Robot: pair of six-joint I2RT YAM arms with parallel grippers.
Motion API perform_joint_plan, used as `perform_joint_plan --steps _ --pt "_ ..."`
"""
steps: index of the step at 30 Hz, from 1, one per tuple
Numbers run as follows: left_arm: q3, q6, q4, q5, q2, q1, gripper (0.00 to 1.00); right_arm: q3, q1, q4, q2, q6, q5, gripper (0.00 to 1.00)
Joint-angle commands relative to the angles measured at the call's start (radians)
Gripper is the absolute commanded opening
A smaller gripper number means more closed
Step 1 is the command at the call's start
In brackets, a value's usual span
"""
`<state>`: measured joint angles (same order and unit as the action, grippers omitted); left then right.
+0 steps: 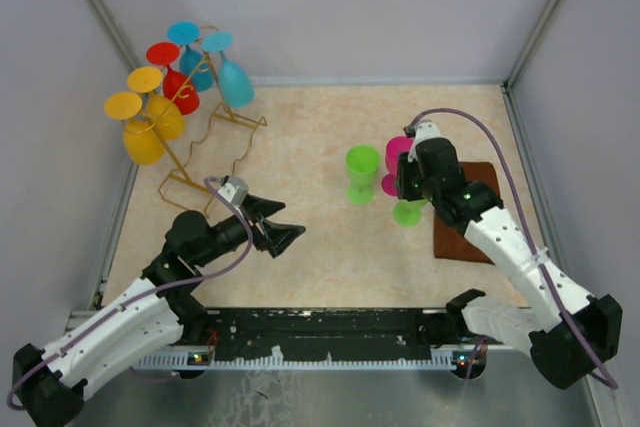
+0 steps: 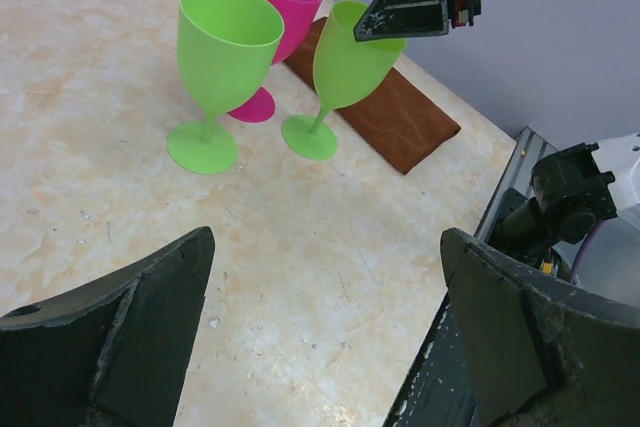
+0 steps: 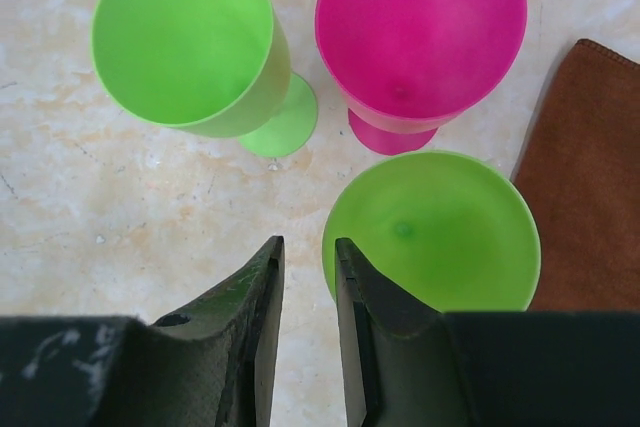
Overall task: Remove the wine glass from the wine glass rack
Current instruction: Place the wine glass at the center of the board.
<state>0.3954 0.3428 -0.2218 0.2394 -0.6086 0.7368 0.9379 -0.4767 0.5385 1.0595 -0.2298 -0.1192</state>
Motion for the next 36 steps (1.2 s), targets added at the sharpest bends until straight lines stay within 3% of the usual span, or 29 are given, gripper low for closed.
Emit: perform_joint_plan --steps 1,4,9,14,22,25,30,33,36 --pt "0.037 -0.007 0.0 0.005 0.0 -0.004 0.99 0.001 0.0 -0.047 -0.07 -0.024 0.012 0.29" --pt "0.042 -0.015 0.009 0.018 0.0 -0.004 1.0 -0.036 -0.001 -0.101 -0.15 -0.06 0.022 0.3" --pt "0.1 -0.046 0.091 0.042 -0.037 -0.004 1.0 -0.185 -0.001 -0.278 -0.396 -0.133 0.051 0.44" --pt "0.127 -0.047 0.108 0.011 -0.065 -0.004 1.0 -0.312 -0.001 -0.373 -0.586 -0.249 0.057 0.71" --pt "0.234 -0.053 0.129 0.005 -0.169 -0.005 1.0 -0.451 0.0 -0.544 -0.815 -0.36 0.128 0.87" --pt "0.345 -0.088 0.121 0.008 -0.287 -0.007 0.99 -0.496 -0.001 -0.618 -0.858 -0.369 0.133 0.89" --pt "0.681 -0.085 0.281 0.015 -0.54 -0.057 0.99 -0.485 -0.001 -0.627 -0.86 -0.365 0.146 0.91" --pt "0.855 -0.027 0.362 0.13 -0.652 -0.146 0.99 -0.461 0.0 -0.581 -0.861 -0.356 0.159 0.96" --pt "0.921 0.092 0.301 0.297 -0.702 -0.262 0.99 -0.441 0.0 -0.538 -0.864 -0.338 0.182 0.99"
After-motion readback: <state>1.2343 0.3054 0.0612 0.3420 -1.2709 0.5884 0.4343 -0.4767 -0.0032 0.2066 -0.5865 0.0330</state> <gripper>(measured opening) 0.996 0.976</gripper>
